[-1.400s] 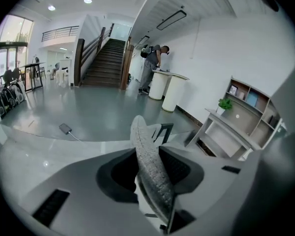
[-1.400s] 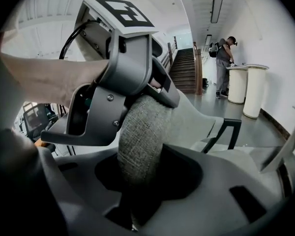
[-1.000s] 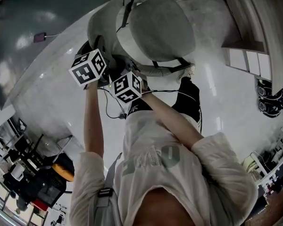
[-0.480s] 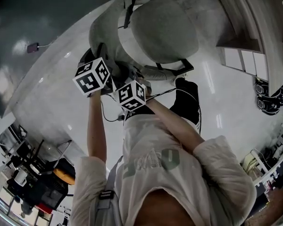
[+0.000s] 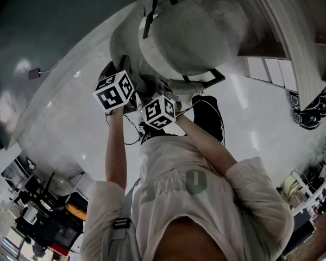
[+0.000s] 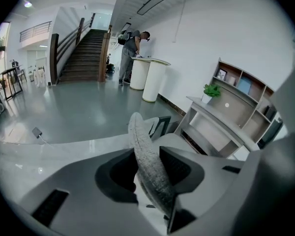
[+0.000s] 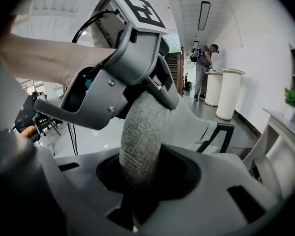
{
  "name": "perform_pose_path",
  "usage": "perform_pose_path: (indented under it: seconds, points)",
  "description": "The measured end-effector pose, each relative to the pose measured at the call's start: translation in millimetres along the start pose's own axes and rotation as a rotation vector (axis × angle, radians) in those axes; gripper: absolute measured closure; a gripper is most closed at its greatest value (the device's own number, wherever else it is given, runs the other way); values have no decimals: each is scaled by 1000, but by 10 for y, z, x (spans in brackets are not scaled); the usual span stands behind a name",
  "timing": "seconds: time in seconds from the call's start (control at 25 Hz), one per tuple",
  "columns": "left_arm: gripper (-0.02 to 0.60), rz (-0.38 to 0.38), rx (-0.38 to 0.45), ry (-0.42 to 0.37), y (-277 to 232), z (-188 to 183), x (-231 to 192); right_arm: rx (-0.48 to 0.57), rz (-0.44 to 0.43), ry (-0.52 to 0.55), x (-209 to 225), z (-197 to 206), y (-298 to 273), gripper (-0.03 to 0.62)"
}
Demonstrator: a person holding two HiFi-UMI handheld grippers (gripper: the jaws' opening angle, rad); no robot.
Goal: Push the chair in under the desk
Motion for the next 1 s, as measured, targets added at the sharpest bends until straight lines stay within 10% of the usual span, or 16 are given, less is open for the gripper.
perform_pose_path:
  seconds: [0.48, 1.0]
  points:
    - [431, 41, 6, -10, -485, -331, 1055, 36, 24, -17, 1080, 146, 473, 496]
    - [442, -130, -21, -75, -618, -629, 1769, 71, -90, -64, 1683, 72, 818, 494]
Point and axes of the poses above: the fingertips, and each gripper's own axes: y backward along the fingers, x to its right, z out of its underside, the point moved 9 cm from there along y, backward along the fingers, and after that the axes turned 2 degrees about z, right-handed, at the moved point
